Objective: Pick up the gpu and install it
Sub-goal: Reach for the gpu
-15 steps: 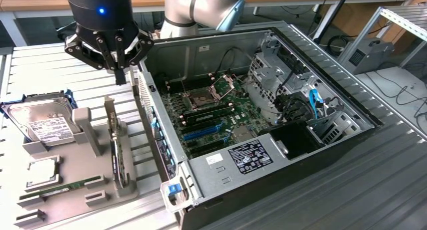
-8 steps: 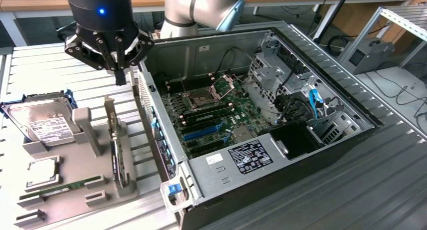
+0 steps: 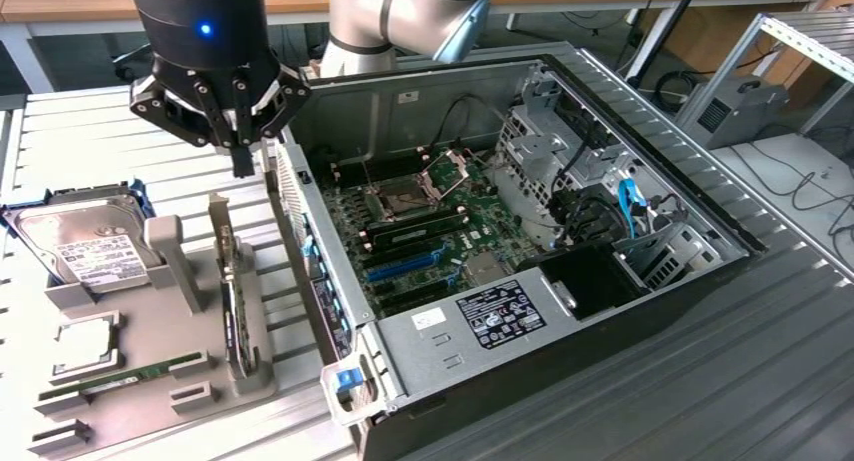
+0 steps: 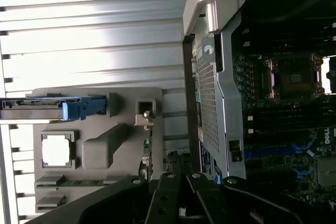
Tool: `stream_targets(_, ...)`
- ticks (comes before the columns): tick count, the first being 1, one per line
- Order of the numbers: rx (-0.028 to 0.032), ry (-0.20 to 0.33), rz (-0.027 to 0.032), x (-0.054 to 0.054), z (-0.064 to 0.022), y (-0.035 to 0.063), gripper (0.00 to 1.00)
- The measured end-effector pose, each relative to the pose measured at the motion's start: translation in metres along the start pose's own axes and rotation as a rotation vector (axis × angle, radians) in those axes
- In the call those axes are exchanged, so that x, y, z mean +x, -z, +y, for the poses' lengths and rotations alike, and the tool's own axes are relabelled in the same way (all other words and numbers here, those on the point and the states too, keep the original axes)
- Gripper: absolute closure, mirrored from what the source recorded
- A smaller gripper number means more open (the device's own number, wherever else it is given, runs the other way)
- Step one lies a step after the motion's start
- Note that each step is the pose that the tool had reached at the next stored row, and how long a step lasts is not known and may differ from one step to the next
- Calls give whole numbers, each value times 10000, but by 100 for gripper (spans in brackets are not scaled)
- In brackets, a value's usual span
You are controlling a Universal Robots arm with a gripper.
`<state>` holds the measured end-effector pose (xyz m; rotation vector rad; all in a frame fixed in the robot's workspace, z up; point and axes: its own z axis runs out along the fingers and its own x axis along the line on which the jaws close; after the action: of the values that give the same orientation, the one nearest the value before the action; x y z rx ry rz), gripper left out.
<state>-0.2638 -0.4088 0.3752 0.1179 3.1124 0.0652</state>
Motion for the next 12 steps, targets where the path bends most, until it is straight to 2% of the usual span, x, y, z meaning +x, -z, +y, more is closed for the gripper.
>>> stream_targets(7, 34, 1, -2, -5, -68, 3, 89)
stream_targets(12, 79, 2, -5, -9, -121, 5, 89)
